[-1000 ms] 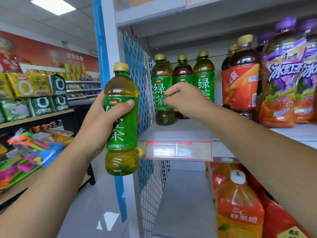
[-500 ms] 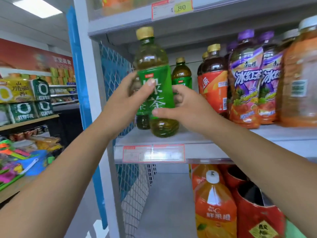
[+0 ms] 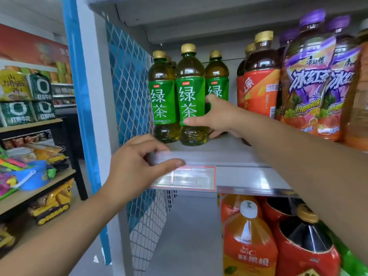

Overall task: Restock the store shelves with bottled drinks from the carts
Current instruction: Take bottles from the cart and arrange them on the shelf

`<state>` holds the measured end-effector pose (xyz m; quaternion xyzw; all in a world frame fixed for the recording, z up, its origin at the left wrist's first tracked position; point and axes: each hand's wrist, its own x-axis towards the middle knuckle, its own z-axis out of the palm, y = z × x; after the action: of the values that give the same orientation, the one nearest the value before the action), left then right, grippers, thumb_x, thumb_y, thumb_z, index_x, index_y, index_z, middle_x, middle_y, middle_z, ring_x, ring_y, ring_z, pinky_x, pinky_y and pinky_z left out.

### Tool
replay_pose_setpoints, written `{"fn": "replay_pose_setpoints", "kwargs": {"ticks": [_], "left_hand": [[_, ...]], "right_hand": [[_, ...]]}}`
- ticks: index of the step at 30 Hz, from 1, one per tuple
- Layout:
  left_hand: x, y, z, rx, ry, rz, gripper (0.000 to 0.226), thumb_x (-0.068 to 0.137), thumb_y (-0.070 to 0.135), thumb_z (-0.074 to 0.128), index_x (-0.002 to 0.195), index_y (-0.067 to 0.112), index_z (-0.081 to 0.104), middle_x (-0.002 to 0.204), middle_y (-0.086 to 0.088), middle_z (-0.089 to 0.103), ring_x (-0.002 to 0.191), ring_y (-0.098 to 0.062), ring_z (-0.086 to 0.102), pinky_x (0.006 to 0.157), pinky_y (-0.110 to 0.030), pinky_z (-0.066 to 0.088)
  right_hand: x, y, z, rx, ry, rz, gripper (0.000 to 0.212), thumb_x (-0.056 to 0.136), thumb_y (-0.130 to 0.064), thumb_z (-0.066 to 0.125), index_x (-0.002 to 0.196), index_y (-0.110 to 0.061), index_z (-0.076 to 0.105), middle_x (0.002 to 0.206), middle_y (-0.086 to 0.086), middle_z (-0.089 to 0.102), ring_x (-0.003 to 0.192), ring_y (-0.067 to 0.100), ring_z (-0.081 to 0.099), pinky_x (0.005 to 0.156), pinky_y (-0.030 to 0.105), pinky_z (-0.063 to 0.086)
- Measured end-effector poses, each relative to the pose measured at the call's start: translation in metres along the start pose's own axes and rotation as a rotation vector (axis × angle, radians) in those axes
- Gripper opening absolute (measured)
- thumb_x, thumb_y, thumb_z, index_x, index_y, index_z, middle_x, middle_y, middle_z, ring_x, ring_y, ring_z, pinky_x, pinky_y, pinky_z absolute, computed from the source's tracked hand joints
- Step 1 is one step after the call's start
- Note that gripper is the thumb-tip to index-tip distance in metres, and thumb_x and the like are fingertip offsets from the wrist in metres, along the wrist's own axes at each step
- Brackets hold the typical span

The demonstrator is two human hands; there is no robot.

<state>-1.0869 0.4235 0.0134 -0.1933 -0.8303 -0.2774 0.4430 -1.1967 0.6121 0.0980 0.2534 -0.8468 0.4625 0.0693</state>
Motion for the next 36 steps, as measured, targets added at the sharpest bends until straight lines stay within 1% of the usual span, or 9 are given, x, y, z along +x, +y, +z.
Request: {"fn": "replay_pose_setpoints", "kwargs": {"ticks": [6,12,16,19,23,25,29,33,36], "left_hand": [[-0.001,0.001,0.000,0.007,0.007,0.008,0.035,0.067,0.067,0.069,0.073,0.032,0.070,0.071,0.011,0.055,0.068,-0.010,0.051,0.060,-0.017,0.033],[-0.002,0.002,0.001,0.007,0.022,0.013,0.035,0.066,0.066,0.070,0.074,0.032,0.070,0.070,0.014,0.056,0.068,-0.007,0.051,0.061,-0.015,0.032],[-0.002,0.000,0.001,0.021,0.025,0.024,0.035,0.068,0.066,0.069,0.075,0.032,0.070,0.071,0.012,0.056,0.067,-0.007,0.050,0.061,-0.020,0.034],[-0.003,0.000,0.001,0.056,0.026,0.051,0.040,0.070,0.066,0.068,0.084,0.029,0.071,0.075,0.012,0.057,0.071,-0.008,0.050,0.065,-0.024,0.036],[-0.006,0.012,-0.006,0.230,0.062,0.163,0.042,0.079,0.058,0.069,0.104,0.024,0.070,0.102,-0.001,0.063,0.101,-0.025,0.055,0.090,-0.026,0.032],[-0.018,0.029,-0.005,0.293,0.111,0.249,0.033,0.086,0.044,0.071,0.107,0.019,0.070,0.110,-0.008,0.063,0.108,-0.032,0.054,0.093,-0.036,0.030],[-0.083,0.054,0.024,0.106,-0.027,0.386,0.015,0.090,0.020,0.067,0.100,0.009,0.072,0.101,-0.012,0.067,0.099,-0.030,0.058,0.092,-0.035,0.035],[-0.164,0.062,0.070,-0.221,-0.357,0.152,0.019,0.089,0.028,0.062,0.103,0.019,0.071,0.102,0.006,0.062,0.097,-0.011,0.055,0.085,-0.030,0.046],[-0.207,0.076,0.098,-0.366,-0.653,-0.007,0.034,0.086,0.045,0.058,0.117,0.033,0.063,0.112,0.018,0.057,0.106,-0.004,0.054,0.090,-0.025,0.044]], "right_hand": [[0.023,0.011,0.009,-0.042,0.045,0.017,0.064,0.064,-0.047,0.085,0.111,-0.012,0.060,0.104,0.006,0.067,0.089,0.023,0.068,0.069,0.039,0.061],[0.025,0.016,0.012,-0.036,0.068,-0.010,0.081,0.046,-0.062,0.082,0.108,-0.014,0.060,0.103,0.004,0.067,0.090,0.024,0.068,0.065,0.040,0.061],[0.010,0.009,0.010,-0.228,0.138,-0.074,0.053,0.080,-0.059,0.065,0.103,-0.012,0.058,0.090,0.002,0.063,0.078,0.017,0.061,0.064,0.030,0.051],[-0.024,-0.013,-0.002,-0.287,0.378,-0.204,0.046,0.092,-0.057,0.048,0.105,-0.013,0.055,0.078,-0.004,0.057,0.073,0.013,0.056,0.061,0.030,0.042],[-0.102,-0.026,-0.015,-0.246,0.553,-0.487,0.027,0.097,-0.038,0.047,0.098,-0.013,0.057,0.069,0.004,0.057,0.064,0.015,0.053,0.065,0.037,0.045],[-0.150,-0.016,-0.018,-0.311,0.468,-0.516,0.025,0.098,-0.034,0.046,0.098,-0.012,0.058,0.073,0.011,0.059,0.064,0.019,0.053,0.063,0.036,0.044],[-0.241,0.029,-0.025,-0.574,0.087,-0.324,0.024,0.093,-0.043,0.050,0.099,-0.022,0.061,0.078,-0.007,0.064,0.072,0.010,0.057,0.063,0.025,0.044],[-0.296,0.082,-0.016,-0.735,-0.296,0.007,0.034,0.081,-0.052,0.051,0.105,-0.032,0.064,0.089,-0.016,0.062,0.079,0.000,0.056,0.070,0.018,0.045],[-0.322,0.106,-0.011,-0.825,-0.395,0.146,0.037,0.086,-0.051,0.055,0.118,-0.034,0.059,0.101,-0.019,0.052,0.090,-0.004,0.048,0.082,0.016,0.041]]}}
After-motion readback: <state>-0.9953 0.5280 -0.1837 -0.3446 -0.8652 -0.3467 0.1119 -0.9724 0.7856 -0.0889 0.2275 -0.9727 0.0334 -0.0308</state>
